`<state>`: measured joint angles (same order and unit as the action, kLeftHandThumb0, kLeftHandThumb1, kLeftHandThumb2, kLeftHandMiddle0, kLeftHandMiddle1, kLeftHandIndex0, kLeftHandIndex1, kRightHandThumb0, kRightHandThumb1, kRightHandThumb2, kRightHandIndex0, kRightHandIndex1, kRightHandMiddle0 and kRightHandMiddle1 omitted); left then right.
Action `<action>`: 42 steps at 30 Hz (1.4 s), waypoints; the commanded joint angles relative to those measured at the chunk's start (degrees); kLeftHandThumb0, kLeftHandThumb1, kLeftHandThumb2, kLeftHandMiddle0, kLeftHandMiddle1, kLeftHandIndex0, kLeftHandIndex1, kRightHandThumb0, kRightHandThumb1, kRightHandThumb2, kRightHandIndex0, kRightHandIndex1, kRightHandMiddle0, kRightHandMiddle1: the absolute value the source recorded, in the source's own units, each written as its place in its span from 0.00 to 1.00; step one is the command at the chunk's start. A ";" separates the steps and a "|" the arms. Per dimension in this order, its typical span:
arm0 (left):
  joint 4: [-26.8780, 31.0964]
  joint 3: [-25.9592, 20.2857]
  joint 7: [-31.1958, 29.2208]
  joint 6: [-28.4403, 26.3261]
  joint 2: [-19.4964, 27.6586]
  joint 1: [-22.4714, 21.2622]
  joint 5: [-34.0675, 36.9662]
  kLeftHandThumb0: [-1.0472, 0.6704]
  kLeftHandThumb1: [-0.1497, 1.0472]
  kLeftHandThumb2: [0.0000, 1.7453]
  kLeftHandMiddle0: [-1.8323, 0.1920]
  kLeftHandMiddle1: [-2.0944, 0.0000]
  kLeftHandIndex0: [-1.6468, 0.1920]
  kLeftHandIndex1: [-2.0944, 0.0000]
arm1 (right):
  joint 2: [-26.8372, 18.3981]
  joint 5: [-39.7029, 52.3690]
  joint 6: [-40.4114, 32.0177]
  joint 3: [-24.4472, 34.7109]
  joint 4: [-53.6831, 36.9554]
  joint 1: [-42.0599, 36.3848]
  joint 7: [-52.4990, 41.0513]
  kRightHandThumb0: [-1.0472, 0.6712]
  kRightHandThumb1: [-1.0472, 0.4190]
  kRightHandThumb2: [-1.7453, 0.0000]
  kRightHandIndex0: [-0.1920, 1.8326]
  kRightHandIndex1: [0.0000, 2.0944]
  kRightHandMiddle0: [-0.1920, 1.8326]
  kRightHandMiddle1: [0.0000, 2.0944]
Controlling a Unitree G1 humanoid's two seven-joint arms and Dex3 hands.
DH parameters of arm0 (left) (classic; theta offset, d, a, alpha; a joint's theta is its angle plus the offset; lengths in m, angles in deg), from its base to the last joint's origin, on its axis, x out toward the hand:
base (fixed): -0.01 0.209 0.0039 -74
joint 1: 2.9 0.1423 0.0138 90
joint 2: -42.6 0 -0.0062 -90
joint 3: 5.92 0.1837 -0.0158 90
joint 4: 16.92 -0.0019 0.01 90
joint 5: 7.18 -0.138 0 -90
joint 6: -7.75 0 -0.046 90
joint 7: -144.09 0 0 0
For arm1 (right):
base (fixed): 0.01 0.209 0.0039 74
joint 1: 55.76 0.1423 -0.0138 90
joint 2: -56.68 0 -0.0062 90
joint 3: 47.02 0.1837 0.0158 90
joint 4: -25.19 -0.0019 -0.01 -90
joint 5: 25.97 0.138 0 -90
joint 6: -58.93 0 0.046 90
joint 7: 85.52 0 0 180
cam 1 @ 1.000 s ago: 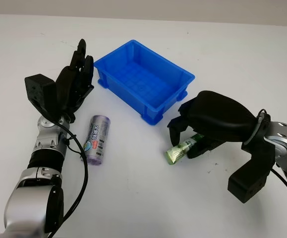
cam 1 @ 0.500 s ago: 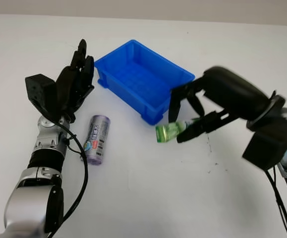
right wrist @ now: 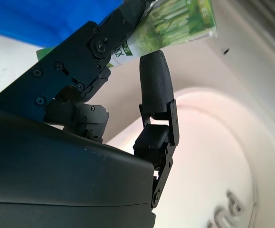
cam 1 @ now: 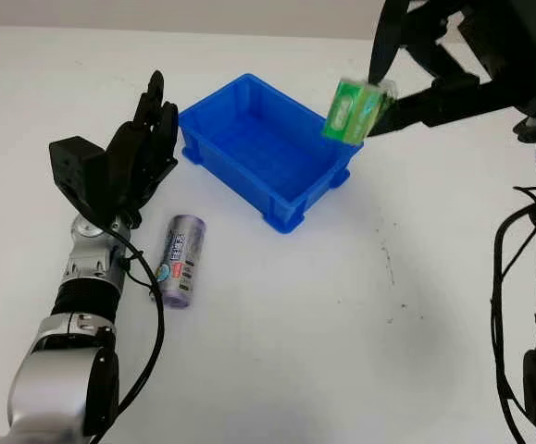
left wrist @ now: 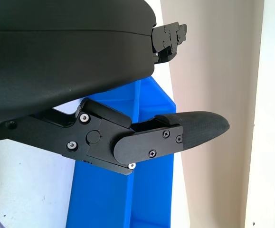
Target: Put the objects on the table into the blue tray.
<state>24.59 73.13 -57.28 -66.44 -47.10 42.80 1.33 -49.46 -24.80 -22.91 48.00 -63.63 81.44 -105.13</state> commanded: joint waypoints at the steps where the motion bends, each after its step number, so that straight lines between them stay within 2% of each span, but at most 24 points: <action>1: 1.20 0.24 0.46 -0.24 -0.18 1.00 -0.06 0.17 1.00 0.36 1.00 1.00 1.00 1.00 | 1.62 -2.61 2.47 -0.85 3.47 2.27 2.63 0.42 0.14 1.00 0.79 0.94 0.71 0.93; 4: 1.30 0.40 0.72 -0.88 -0.26 1.06 -0.18 0.16 1.00 0.36 1.00 1.00 1.00 1.00 | 3.81 -9.05 8.30 -2.68 11.49 4.13 8.97 0.43 0.10 1.00 0.78 0.91 0.70 0.94; 9: 1.04 0.62 0.98 -0.85 -0.49 0.87 -0.34 0.16 1.00 0.36 1.00 1.00 1.00 1.00 | 7.10 -15.54 20.72 -5.64 29.90 8.54 17.75 0.43 0.06 0.98 0.72 0.99 0.62 1.00; 11: 0.85 0.56 1.13 -0.83 -0.58 0.80 -0.25 0.16 1.00 0.36 1.00 1.00 1.00 1.00 | 7.47 -18.92 25.34 -7.43 38.02 11.02 21.50 0.42 0.04 0.97 0.69 1.00 0.57 1.00; 13: 0.86 0.55 1.34 -1.12 -0.64 0.76 -0.21 0.16 1.00 0.36 1.00 1.00 1.00 1.00 | 7.94 -21.64 28.16 -9.19 45.51 13.58 24.47 0.40 0.02 0.97 0.62 1.00 0.49 1.00; 17: 1.16 0.57 1.82 -1.25 -0.74 0.90 -0.27 0.16 1.00 0.36 1.00 1.00 1.00 1.00 | 9.48 -24.94 31.68 -12.17 56.86 17.79 28.55 0.35 0.02 0.97 0.53 1.00 0.42 1.00; 20: 1.60 0.58 1.99 -1.27 -0.61 1.17 -0.28 0.16 1.00 0.36 1.00 1.00 1.00 1.00 | 10.53 -26.93 33.13 -14.54 61.66 19.52 29.75 0.32 0.03 0.97 0.55 1.00 0.43 1.00; 22: 1.61 0.52 1.89 -0.88 -0.54 1.25 -0.22 0.17 1.00 0.36 1.00 1.00 1.00 1.00 | 10.74 -27.12 33.01 -15.48 63.17 20.00 28.29 0.33 0.04 0.97 0.49 1.00 0.37 0.99; 24: 1.53 0.52 1.76 -0.45 -0.40 1.29 -0.27 0.17 1.00 0.36 1.00 1.00 1.00 1.00 | 10.63 -26.00 31.61 -15.80 63.70 20.23 23.61 0.33 0.04 0.97 0.38 0.99 0.30 0.96; 25: 1.44 0.46 1.70 -0.27 -0.36 1.29 -0.23 0.17 1.00 0.36 1.00 1.00 1.00 1.00 | 10.50 -24.70 30.40 -15.53 63.78 20.25 19.58 0.33 0.03 0.97 0.30 0.92 0.25 0.87; 26: 1.39 0.42 1.68 -0.18 -0.34 1.29 -0.20 0.17 1.00 0.36 1.00 1.00 1.00 1.00 | 10.40 -23.69 29.53 -15.27 63.71 20.23 16.73 0.32 0.02 0.97 0.27 0.83 0.23 0.77; 27: 1.38 0.43 1.81 -0.19 -0.35 1.27 -0.25 0.17 1.00 0.36 1.00 1.00 1.00 1.00 | 10.07 -22.95 28.62 -15.17 63.32 20.11 14.14 0.32 0.01 0.97 0.25 0.78 0.22 0.71; 28: 1.38 0.45 1.90 -0.20 -0.36 1.26 -0.30 0.17 1.00 0.36 1.00 1.00 1.00 1.00 | 9.83 -22.49 27.98 -15.10 62.90 19.99 12.52 0.27 0.00 0.94 0.21 0.62 0.18 0.57; 29: 1.16 0.50 1.97 -0.17 -0.36 1.14 -0.39 0.17 1.00 0.36 1.00 1.00 1.00 1.00 | 9.46 -22.26 27.49 -15.15 62.30 19.74 11.33 0.26 0.00 0.93 0.20 0.55 0.17 0.51; 31: 0.77 0.54 1.99 -0.19 -0.41 0.93 -0.45 0.17 1.00 0.36 1.00 1.00 1.00 1.00 | 8.92 -21.77 26.87 -15.06 61.10 19.17 9.80 0.20 0.00 0.87 0.16 0.29 0.10 0.31; 32: 0.65 0.56 2.06 -0.33 -0.44 0.83 -0.50 0.17 1.00 0.36 1.00 1.00 1.00 1.00 | 8.70 -21.56 26.58 -14.99 60.48 18.94 9.24 0.19 0.00 0.85 0.16 0.22 0.09 0.25; 35: 0.33 0.52 2.50 -0.93 -0.62 0.53 -0.53 0.17 1.00 0.36 1.00 1.00 1.00 1.00 | 7.90 -20.61 26.91 -14.76 58.95 18.39 7.12 0.15 0.00 0.79 0.13 0.09 0.05 0.13; 42: -0.43 0.50 2.63 -0.90 -1.02 -0.03 -0.34 0.17 1.00 0.35 1.00 1.00 1.00 1.00 | 6.40 -17.54 27.31 -13.17 55.30 16.82 4.77 0.12 0.00 0.70 0.05 0.02 0.02 0.08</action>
<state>24.38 73.53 -54.82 -67.33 -48.16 43.15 1.06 -41.99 -43.50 3.85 33.52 -6.92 99.16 -99.98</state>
